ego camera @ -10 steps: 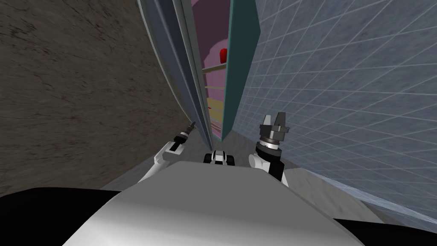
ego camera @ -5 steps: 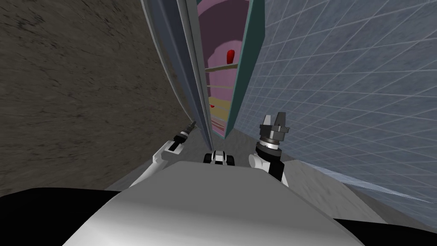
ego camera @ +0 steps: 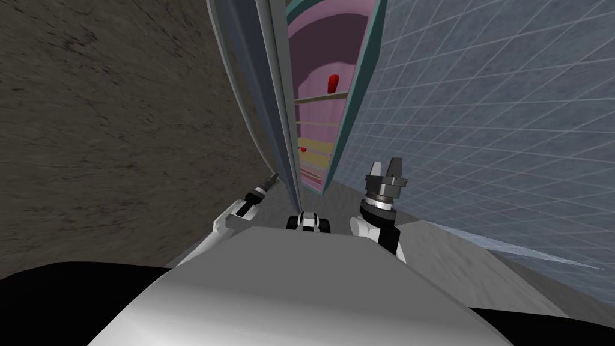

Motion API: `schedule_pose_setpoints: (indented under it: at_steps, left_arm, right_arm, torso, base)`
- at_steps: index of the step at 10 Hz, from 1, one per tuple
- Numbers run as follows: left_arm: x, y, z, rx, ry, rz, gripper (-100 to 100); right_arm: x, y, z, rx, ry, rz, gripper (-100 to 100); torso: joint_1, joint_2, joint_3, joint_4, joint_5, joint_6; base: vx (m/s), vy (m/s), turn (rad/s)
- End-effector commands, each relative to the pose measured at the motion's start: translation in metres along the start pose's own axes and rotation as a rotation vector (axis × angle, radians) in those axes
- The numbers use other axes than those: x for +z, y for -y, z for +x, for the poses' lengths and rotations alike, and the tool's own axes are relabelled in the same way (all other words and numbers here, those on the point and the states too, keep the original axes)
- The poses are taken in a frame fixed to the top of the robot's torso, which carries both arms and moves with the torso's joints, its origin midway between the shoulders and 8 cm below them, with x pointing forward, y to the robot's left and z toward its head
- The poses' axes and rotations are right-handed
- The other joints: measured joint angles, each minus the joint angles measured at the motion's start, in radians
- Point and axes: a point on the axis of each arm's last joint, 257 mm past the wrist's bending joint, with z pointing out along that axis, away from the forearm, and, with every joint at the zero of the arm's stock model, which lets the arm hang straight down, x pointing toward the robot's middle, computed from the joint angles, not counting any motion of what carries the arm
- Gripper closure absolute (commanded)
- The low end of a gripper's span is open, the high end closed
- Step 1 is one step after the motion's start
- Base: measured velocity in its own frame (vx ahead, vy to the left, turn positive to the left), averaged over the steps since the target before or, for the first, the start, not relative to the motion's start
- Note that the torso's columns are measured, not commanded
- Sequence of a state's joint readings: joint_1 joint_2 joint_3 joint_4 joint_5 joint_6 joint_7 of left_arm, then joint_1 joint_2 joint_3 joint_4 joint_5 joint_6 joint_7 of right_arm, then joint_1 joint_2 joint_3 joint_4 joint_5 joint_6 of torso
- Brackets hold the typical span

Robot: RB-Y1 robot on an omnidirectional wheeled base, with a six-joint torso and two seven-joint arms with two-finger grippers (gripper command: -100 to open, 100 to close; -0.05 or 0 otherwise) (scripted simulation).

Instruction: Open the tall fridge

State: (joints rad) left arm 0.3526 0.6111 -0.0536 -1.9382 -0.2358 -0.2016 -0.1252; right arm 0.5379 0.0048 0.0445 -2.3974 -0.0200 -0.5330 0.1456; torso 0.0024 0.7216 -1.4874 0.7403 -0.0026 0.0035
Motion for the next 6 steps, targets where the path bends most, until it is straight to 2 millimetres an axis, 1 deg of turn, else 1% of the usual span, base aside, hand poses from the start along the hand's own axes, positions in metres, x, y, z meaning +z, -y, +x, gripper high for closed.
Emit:
schedule_pose_setpoints:
  at_steps: [1, 2, 3, 4, 5, 6]
  left_arm:
    - [0.000, 0.019, 0.000, 0.000, -0.016, 0.057, 100]
    - [0.000, 0.019, 0.000, 0.000, -0.016, 0.057, 100]
    - [-0.003, 0.027, 0.006, -0.004, -0.033, 0.082, 100]
    - [-0.003, 0.027, 0.006, -0.004, -0.033, 0.082, 100]
    - [-0.006, 0.035, 0.011, -0.008, -0.051, 0.105, 100]
    - [-0.009, 0.043, 0.016, -0.013, -0.069, 0.129, 100]
  right_arm:
    - [0.000, 0.000, 0.000, 0.000, 0.000, 0.000, 0]
    - [0.000, 0.000, 0.000, 0.000, 0.000, 0.000, 0]
    - [0.000, 0.000, 0.000, 0.000, 0.000, 0.000, 0]
    - [0.000, 0.000, 0.000, 0.000, 0.000, 0.000, 0]
    - [0.000, 0.000, 0.000, 0.000, 0.000, 0.000, 0]
    - [0.000, 0.000, 0.000, 0.000, 0.000, 0.000, 0]
  torso:
    - [-0.002, -0.003, -0.002, -0.001, -0.001, 0.002]
    - [0.004, -0.002, -0.001, 0.000, 0.000, 0.001]
    - [0.001, 0.000, 0.000, 0.000, 0.001, 0.001]
    - [0.002, 0.001, 0.000, 0.001, 0.000, 0.001]
    - [-0.002, -0.003, -0.002, 0.000, 0.000, 0.002]
    - [-0.002, -0.002, -0.002, -0.001, -0.001, 0.002]
  base:
    - [-0.059, 0.356, -0.072]
    - [-0.081, 0.305, -0.060]
    - [-0.063, 0.329, -0.064]
    - [-0.024, 0.263, -0.026]
    - [-0.042, 0.269, -0.065]
    - [-0.076, 0.392, -0.105]
